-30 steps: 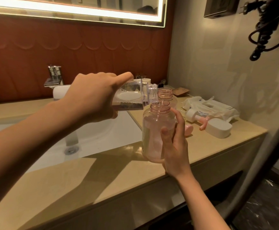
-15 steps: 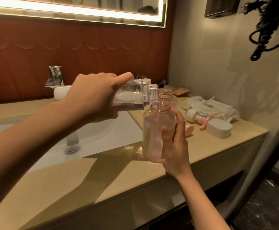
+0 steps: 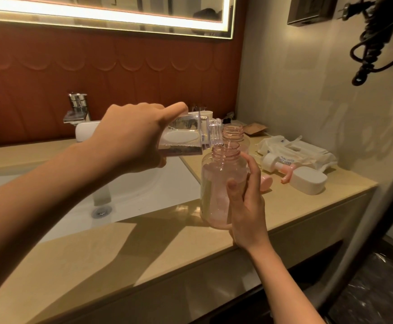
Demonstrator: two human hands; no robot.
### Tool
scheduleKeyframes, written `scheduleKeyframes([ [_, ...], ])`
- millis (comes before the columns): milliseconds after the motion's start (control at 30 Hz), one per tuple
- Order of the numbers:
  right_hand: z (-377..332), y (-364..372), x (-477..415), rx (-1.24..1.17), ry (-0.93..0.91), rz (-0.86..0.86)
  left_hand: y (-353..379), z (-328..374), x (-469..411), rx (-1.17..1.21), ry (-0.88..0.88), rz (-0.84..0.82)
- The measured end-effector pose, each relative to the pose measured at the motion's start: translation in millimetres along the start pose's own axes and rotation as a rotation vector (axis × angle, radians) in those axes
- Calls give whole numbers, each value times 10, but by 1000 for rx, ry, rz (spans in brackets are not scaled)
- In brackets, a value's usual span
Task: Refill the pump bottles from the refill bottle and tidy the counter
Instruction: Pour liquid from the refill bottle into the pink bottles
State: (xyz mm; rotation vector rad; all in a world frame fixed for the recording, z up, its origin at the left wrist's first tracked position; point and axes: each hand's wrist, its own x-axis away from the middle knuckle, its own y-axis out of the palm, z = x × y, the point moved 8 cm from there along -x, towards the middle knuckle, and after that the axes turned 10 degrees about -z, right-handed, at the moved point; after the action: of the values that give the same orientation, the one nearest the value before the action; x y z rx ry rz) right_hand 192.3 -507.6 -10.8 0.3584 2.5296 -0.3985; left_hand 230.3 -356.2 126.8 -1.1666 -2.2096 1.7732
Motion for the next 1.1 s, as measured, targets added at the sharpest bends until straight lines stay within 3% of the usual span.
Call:
scheduleKeyframes([
  [1100,1,4,0,-15,-28,-8,26,-15,-15,0,1,-4],
])
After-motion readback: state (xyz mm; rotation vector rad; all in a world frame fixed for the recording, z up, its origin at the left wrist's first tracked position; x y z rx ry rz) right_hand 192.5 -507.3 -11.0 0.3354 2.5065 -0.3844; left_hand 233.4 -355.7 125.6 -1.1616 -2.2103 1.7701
